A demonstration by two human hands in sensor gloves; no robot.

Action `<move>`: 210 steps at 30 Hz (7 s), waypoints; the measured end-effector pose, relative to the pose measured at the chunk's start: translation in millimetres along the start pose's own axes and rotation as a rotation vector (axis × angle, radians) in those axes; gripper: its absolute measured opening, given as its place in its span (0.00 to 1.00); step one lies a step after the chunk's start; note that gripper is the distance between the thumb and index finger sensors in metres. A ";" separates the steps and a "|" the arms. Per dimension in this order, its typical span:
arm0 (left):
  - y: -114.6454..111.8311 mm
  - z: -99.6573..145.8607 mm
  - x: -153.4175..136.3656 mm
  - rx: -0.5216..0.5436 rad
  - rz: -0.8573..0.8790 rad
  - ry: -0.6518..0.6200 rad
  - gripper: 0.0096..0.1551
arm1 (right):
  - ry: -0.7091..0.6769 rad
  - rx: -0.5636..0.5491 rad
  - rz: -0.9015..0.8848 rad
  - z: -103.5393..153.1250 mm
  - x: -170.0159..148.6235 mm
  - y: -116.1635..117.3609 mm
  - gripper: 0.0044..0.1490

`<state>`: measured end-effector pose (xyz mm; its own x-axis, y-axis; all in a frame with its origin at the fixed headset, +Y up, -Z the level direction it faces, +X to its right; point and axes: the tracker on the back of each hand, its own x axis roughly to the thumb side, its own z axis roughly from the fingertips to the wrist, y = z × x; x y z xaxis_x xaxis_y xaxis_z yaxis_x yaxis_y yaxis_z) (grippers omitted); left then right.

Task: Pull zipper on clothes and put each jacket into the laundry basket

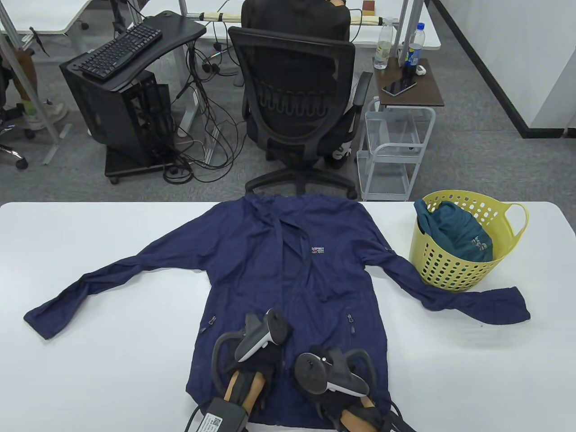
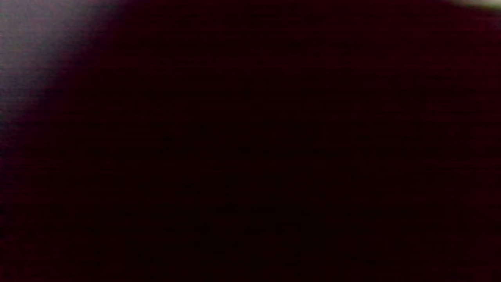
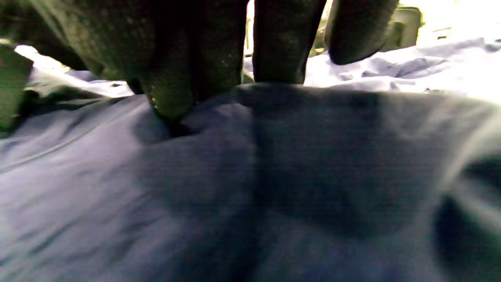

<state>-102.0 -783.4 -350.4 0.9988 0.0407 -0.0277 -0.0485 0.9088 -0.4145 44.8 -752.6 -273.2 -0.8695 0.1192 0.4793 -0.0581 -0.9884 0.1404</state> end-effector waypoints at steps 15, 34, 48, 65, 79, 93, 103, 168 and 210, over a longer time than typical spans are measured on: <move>9.9 25.2 12.6 0.104 0.009 -0.147 0.30 | 0.179 0.016 -0.176 -21.5 -49.0 10.9 0.28; -0.6 4.9 -5.8 -0.068 0.018 -0.108 0.30 | -0.122 0.230 -0.183 6.3 5.6 -1.5 0.29; -2.2 63.0 17.3 -0.273 -0.220 -0.210 0.29 | 0.265 -0.099 -0.420 26.4 -99.4 -48.6 0.33; 65.1 11.1 -102.0 0.100 0.297 0.141 0.37 | 0.804 -0.308 -0.289 53.7 -207.4 -42.6 0.40; 54.5 -95.2 -223.2 0.017 0.216 0.457 0.41 | 1.040 -0.080 -0.268 47.4 -279.0 -5.3 0.46; 54.8 -48.6 -185.0 0.071 -0.053 0.393 0.44 | 0.940 -0.037 -0.204 52.6 -253.3 -15.3 0.30; 30.8 22.0 -99.4 -0.278 0.373 0.156 0.54 | 0.754 0.156 -0.352 29.1 -166.5 -15.2 0.36; 78.4 132.1 -35.7 0.816 0.749 -0.616 0.55 | -0.308 -0.414 -0.831 31.9 -31.2 -112.4 0.32; 26.6 80.6 -11.7 0.265 0.881 -0.562 0.30 | -0.488 -0.396 -1.346 33.8 -62.3 -102.6 0.42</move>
<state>-114.4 -726.2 -287.8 0.4777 0.8481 0.2294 -0.8164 0.5249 -0.2407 121.5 -655.5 -288.2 0.1863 0.8827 0.4314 -0.8621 -0.0637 0.5027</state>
